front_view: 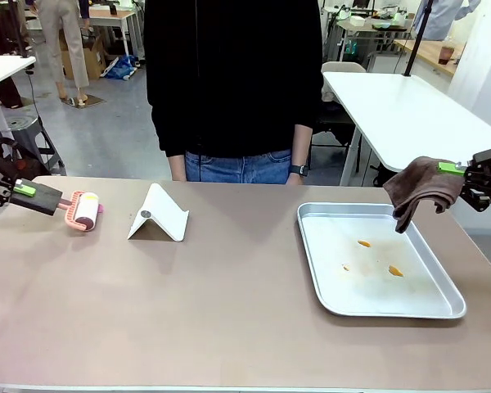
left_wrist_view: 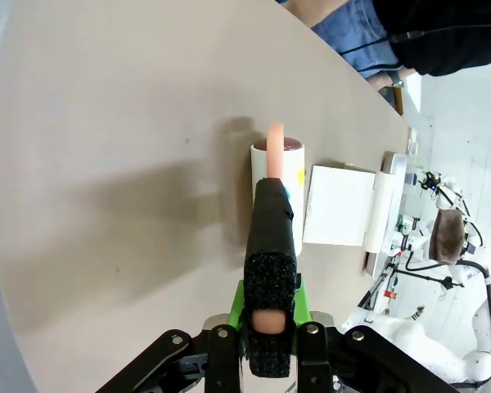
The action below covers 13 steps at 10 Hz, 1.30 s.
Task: Clean the surface of the table.
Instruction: If a person points to the right, clean the right side of the table with your right hand, and if they point to the left, clean the left side with your left hand.
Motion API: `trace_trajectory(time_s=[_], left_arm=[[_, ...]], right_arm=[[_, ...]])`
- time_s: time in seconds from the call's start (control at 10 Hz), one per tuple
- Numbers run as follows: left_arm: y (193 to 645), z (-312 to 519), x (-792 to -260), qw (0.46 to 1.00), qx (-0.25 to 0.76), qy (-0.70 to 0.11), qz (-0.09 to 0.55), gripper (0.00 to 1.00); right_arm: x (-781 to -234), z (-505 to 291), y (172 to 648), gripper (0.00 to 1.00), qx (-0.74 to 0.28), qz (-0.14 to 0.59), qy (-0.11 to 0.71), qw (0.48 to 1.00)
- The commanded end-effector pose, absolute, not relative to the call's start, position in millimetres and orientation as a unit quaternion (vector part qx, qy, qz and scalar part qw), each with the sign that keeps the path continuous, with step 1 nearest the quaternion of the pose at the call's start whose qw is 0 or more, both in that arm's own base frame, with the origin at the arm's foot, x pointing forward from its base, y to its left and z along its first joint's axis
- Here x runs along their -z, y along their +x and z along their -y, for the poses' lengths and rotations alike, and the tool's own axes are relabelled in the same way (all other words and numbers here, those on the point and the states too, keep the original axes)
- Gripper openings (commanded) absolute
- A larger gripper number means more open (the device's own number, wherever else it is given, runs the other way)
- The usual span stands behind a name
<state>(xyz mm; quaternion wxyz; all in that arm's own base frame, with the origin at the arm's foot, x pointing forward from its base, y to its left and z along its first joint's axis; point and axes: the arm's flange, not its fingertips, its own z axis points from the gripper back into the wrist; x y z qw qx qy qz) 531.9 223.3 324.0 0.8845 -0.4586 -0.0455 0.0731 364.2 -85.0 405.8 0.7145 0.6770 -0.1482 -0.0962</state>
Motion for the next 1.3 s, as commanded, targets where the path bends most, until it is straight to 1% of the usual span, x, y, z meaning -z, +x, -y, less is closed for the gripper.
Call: trace_trajectory(time_s=[0.0,0.3,0.5,0.6,0.9,1.2], left_arm=[[535,-209,-330,0.886,-0.077,-0.456,0.039,0.23],[538,-201,-336,0.882,-0.069,-0.464,0.040,0.23],[535,-207,-343,0.879,-0.070,-0.468,0.055,0.23],[527,-215,-356,0.870,-0.064,-0.484,0.074,0.23],[482,-249,-393,0.851,-0.045,-0.509,0.124,0.23],[432,-288,-397,0.843,-0.047,-0.517,0.139,0.23]], right_arm=[[-408,85,362,0.09,0.093,0.144,0.680,0.713],[-408,85,362,0.09,0.093,0.144,0.680,0.713],[-408,85,362,0.09,0.093,0.144,0.680,0.713],[-408,85,362,0.09,0.093,0.144,0.680,0.713],[-408,85,362,0.09,0.093,0.144,0.680,0.713],[-408,85,362,0.09,0.093,0.144,0.680,0.713]])
